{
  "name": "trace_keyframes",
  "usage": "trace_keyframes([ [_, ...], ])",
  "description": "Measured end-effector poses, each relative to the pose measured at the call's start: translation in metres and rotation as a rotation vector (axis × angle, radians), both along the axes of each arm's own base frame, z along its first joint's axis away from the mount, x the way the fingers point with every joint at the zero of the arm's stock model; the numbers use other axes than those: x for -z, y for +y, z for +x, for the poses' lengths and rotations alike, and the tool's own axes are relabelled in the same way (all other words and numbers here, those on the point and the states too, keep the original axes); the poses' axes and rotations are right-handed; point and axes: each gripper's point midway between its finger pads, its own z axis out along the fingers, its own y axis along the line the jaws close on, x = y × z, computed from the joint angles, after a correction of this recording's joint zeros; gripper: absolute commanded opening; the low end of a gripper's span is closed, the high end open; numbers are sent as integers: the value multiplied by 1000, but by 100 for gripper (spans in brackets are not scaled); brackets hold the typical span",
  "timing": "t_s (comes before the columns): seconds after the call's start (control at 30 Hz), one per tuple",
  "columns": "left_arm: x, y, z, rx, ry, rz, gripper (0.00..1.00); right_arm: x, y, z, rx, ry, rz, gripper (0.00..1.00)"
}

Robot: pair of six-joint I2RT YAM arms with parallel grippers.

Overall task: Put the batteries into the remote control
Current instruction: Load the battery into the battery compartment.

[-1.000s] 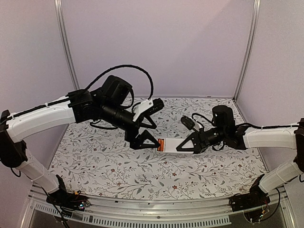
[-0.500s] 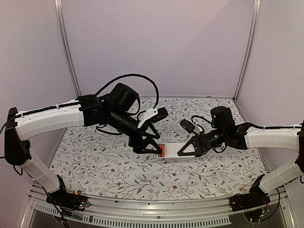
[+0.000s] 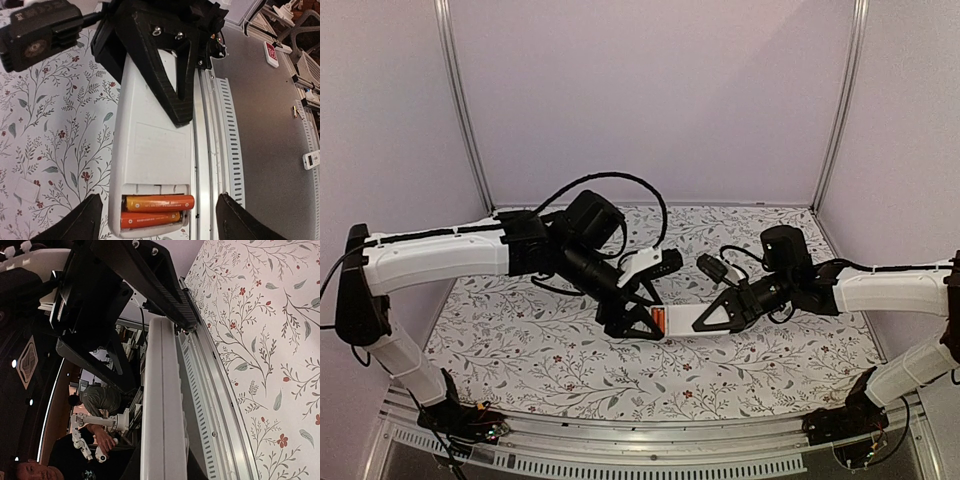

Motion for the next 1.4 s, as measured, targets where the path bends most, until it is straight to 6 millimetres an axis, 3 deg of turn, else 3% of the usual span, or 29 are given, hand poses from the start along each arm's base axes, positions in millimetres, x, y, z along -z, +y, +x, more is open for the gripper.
trace_keyframes([
  [0.23, 9, -1, 0, 9, -2, 20, 71, 0, 0, -1, -3, 0, 0, 0],
  [1.0, 15, -4, 0, 11, 43, 34, 31, 1, 0, -2, -7, 1, -5, 0],
  [1.4, 19, -7, -6, 32, 170, 22, 19, 1, -4, -10, -11, 34, -33, 0],
])
